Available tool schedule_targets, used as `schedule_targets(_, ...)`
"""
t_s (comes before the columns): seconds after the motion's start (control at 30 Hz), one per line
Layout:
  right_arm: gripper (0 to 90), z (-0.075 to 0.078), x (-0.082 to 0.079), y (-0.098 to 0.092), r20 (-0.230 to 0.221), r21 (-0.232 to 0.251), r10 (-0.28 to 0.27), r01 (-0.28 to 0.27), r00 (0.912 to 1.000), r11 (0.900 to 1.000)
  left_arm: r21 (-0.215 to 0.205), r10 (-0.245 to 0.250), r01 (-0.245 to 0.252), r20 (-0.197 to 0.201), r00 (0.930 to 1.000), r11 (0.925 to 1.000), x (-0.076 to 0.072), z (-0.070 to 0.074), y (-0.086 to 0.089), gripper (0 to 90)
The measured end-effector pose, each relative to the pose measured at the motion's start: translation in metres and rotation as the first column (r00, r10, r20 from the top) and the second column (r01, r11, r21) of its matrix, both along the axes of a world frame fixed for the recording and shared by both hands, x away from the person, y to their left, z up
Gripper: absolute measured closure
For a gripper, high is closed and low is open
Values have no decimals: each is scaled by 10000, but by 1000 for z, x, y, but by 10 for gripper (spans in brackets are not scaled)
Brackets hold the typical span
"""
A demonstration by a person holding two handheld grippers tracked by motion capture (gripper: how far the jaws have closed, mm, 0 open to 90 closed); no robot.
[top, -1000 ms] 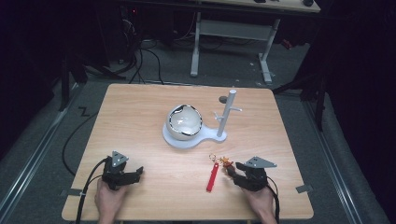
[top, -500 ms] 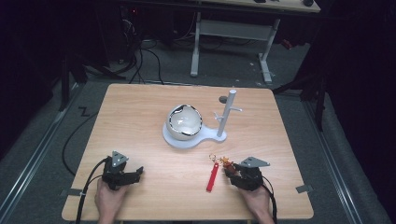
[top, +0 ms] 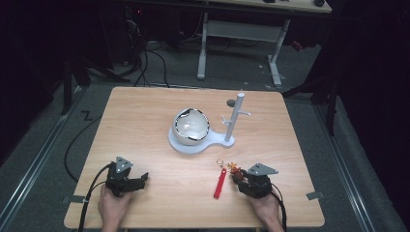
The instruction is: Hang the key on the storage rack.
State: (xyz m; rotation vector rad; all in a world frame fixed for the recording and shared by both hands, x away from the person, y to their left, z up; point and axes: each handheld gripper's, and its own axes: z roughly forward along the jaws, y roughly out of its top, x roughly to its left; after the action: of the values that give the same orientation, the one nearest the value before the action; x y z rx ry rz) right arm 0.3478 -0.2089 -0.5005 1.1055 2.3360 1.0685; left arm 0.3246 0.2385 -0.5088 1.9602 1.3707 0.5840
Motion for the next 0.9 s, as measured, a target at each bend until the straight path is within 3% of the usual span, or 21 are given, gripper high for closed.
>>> schedule_targets(0.27,568,7,-2,-3,143,139,12,-14,9999,9999,1,0,0,0,10000,10000,0,0,0,163)
schedule_targets(0.9,569,40,-9,-16,1063,307,53,-86,9943,9995,0,-1,1,0,10000,10000,0,0,0,164)
